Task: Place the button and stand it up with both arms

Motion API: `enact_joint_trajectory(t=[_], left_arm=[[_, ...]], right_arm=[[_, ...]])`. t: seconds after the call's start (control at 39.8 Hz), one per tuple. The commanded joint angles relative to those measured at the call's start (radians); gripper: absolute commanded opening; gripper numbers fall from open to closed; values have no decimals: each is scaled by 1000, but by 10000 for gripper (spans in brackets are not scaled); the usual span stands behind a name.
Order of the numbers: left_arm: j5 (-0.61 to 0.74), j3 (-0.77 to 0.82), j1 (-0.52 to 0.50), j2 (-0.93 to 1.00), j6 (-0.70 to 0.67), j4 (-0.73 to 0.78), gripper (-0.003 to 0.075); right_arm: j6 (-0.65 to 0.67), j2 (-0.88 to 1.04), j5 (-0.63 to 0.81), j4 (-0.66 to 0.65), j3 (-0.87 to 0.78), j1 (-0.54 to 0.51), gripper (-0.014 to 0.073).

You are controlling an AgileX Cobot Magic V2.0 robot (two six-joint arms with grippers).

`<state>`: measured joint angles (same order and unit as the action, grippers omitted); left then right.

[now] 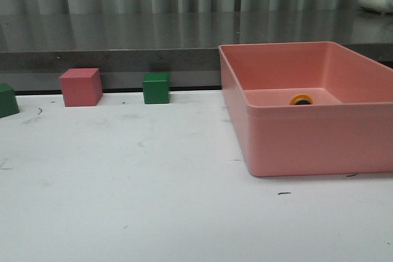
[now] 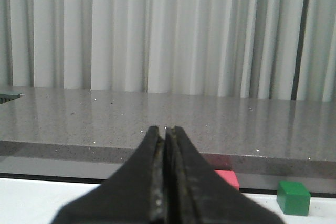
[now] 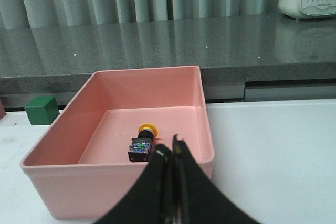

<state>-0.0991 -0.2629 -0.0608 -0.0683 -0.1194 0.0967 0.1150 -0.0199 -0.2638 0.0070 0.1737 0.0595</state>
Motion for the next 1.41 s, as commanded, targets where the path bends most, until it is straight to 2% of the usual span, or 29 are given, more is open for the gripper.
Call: enact_joint_trajectory(t=[0.0,0.1,0.28,0.58,0.65,0.7,0.81,0.86,0.93,0.98,1.21,1.38], left_arm=[[-24,-104,6,-107,-3,15,-20],[-69,-153,6,-207,-3,13,-20],[-63,-165,6,-299,-3,9,-20],[-61,-165,6,-301,-3,2,-5],[-61,-165,6,-301,-3,2,76],[-61,-165,6,-301,-3,2,184],[-61,-165,6,-301,-3,2,475],[-61,-165,6,-301,-3,2,586],[-61,-165,6,-301,-3,2,689],[-60,-165,6,-301,-3,2,694],[-60,-165,6,-301,-3,2,673],[-60,-165,6,-301,-3,2,673]], right_arm=[[-7,-90,4,0,105,-5,-60],[-7,-200,-27,0,187,-5,-60],[-7,-374,-47,0,304,-5,-59],[-7,-428,-1,0,328,-5,-36],[-7,-428,-1,-1,328,-5,38],[-7,-428,-1,-7,328,-5,141],[-7,-428,-1,-14,328,-5,374],[-7,-428,-1,-15,328,-5,482],[-7,-428,-1,-15,328,-5,603],[-7,-428,2,-15,328,-5,666],[-7,-458,47,-15,333,-5,650],[-7,-630,71,-15,406,-5,650]])
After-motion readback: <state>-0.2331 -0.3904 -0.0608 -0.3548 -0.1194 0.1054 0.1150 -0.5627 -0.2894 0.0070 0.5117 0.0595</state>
